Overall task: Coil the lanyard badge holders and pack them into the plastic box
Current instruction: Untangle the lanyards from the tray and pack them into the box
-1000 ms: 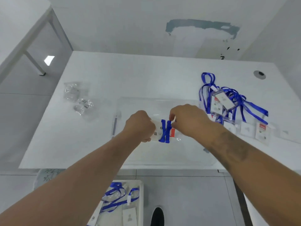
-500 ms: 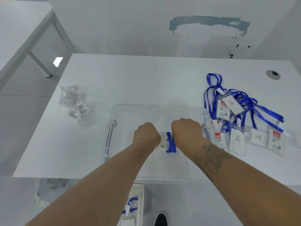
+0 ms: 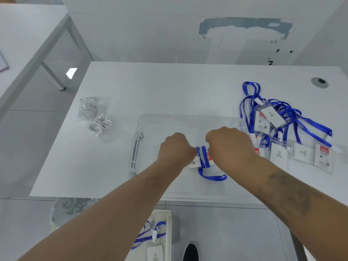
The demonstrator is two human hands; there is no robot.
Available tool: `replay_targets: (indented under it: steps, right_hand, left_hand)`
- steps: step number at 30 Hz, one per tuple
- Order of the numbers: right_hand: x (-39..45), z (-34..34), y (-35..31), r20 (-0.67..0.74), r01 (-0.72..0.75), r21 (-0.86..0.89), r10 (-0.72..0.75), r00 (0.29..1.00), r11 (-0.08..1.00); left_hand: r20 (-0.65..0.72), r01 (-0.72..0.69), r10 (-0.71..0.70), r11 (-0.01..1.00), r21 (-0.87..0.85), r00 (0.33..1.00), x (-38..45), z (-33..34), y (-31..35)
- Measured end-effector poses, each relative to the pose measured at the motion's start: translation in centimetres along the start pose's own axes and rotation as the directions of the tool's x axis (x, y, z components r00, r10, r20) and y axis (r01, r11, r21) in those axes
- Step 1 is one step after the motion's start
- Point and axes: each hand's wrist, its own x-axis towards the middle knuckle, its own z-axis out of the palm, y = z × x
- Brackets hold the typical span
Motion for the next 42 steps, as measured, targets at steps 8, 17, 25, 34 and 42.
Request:
replay_targets:
  steps: [8, 17, 25, 34, 42]
  right_hand:
    - [-8.6, -2.6, -2.6, -0.391, 0.124, 0.623, 0.169, 0.905, 0.773]
    - [-18.2, 0.8, -13.3, -0.408, 0.257, 0.84, 0.245, 0.879, 0.477]
    - [-20.6, 9.7, -22.1, -0.145, 0.058, 0.849, 0.126, 0.981, 0.525]
    - [-14.4, 21.8, -29.1, 0.201, -0.181, 0.779, 0.034, 0.979, 0.6]
    - [-6.8, 27.9, -33.4, 0.172, -0.183, 0.753, 0.08, 0.982, 0.632]
  left_hand:
    - [-0.205, -0.29, 0.236, 0.909, -0.298, 0.95, -9.8, -5.1, -2.1]
    - [-0.257, -0.32, 0.225, 0.843, -0.432, 0.94, -18.5, -8.2, -15.5]
    - [-0.143, -0.107, 0.062, 0.939, -0.328, 0.988, -18.4, -4.8, -29.8]
    - [0.033, 0.168, -0.167, 0.984, -0.055, 0.985, -12.8, 3.5, -40.1]
    - [0.062, 0.07, -0.083, 0.981, 0.18, 0.995, -8.6, 9.0, -42.6]
